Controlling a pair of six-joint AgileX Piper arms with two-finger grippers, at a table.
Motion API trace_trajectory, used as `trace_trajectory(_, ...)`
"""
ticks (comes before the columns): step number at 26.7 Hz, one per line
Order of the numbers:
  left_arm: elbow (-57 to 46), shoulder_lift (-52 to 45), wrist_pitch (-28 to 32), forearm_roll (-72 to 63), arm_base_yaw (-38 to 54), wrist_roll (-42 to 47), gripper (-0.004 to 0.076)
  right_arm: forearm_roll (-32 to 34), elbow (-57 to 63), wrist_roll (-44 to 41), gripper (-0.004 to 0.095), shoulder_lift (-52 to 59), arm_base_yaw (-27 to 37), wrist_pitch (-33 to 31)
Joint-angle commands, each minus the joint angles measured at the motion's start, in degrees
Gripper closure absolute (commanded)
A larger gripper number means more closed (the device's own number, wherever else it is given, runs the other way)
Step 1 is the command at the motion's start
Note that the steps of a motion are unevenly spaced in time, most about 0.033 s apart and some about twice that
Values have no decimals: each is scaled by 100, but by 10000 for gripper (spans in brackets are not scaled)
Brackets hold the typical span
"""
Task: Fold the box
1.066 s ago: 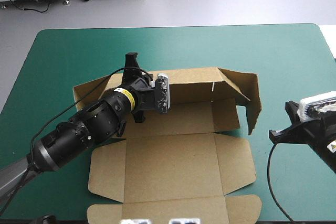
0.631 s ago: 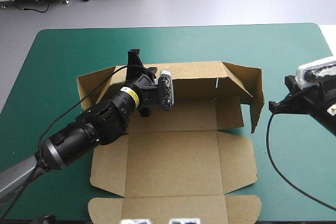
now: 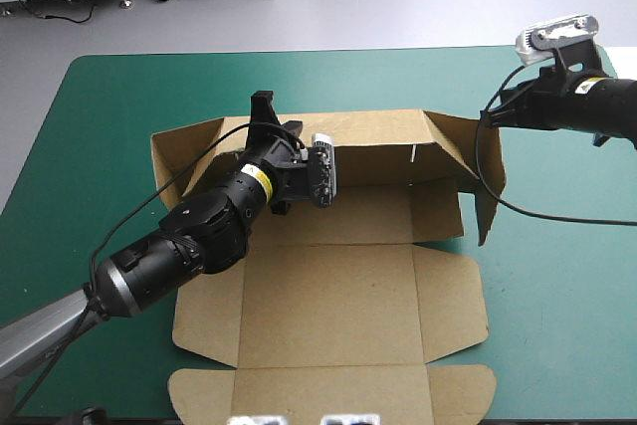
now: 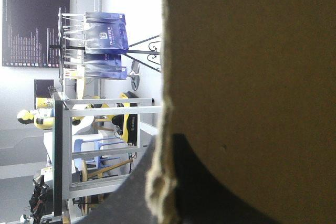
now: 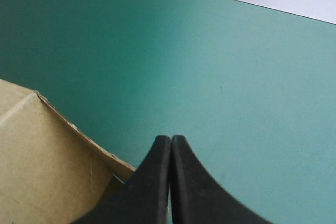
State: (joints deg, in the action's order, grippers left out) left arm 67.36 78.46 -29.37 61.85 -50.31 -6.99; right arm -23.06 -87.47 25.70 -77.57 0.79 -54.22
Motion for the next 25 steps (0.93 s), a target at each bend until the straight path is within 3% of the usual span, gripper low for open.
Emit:
trace_trajectory(1,165,-146,260,328,-35,122,729,-474,-347,289,933,-149,-16,252)
trace_trajectory(12,152,148,272,618,-14,227,729,-890,-602,473,933,-1338,-16,-38)
trace_trajectory(19,152,148,203,713,-14,379,729,-1001,-577,824,933,-1374,-16,-1169)
trace_trajectory(25,152,148,93,730,-14,450,729,-1127,-553,1083,933,-1374,-16,-1728)
